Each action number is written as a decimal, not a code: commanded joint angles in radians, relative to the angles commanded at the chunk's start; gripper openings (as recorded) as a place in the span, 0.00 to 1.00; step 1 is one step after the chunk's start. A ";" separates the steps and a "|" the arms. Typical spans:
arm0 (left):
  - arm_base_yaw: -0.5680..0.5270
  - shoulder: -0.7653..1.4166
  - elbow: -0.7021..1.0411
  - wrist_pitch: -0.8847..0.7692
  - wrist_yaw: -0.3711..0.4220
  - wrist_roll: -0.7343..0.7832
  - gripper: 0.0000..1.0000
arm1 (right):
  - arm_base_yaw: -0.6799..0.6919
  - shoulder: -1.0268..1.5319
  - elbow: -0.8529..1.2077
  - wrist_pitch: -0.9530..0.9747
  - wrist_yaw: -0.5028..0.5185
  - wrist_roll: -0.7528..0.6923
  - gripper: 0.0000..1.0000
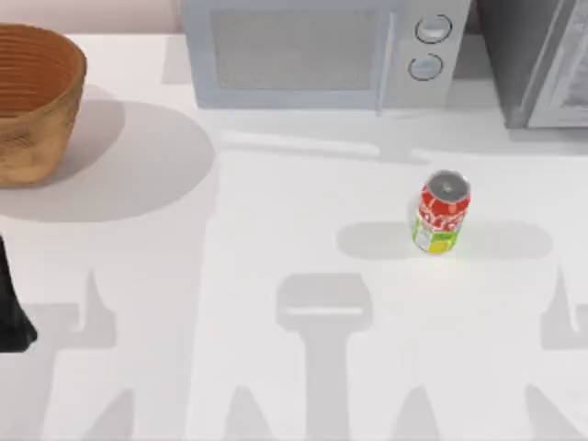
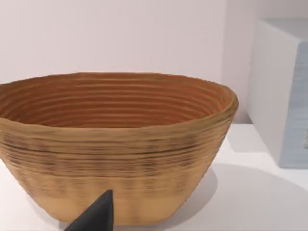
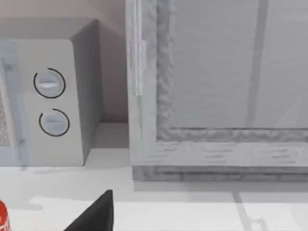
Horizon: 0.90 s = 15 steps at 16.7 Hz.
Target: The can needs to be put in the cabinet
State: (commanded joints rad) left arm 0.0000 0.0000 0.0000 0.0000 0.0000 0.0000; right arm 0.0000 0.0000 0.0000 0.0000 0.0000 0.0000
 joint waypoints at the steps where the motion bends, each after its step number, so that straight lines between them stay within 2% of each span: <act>1: 0.000 0.000 0.000 0.000 0.000 0.000 1.00 | 0.000 0.000 0.000 0.000 0.000 0.000 1.00; 7: 0.000 0.000 0.000 0.000 0.000 0.000 1.00 | 0.046 0.147 0.031 0.110 0.054 -0.010 1.00; 15: 0.000 0.000 0.000 0.000 0.000 0.000 1.00 | 0.239 0.781 0.154 0.569 0.285 -0.020 1.00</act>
State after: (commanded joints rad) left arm 0.0000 0.0000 0.0000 0.0000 0.0000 0.0000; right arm 0.2389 0.7806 0.1542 0.5693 0.2846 -0.0204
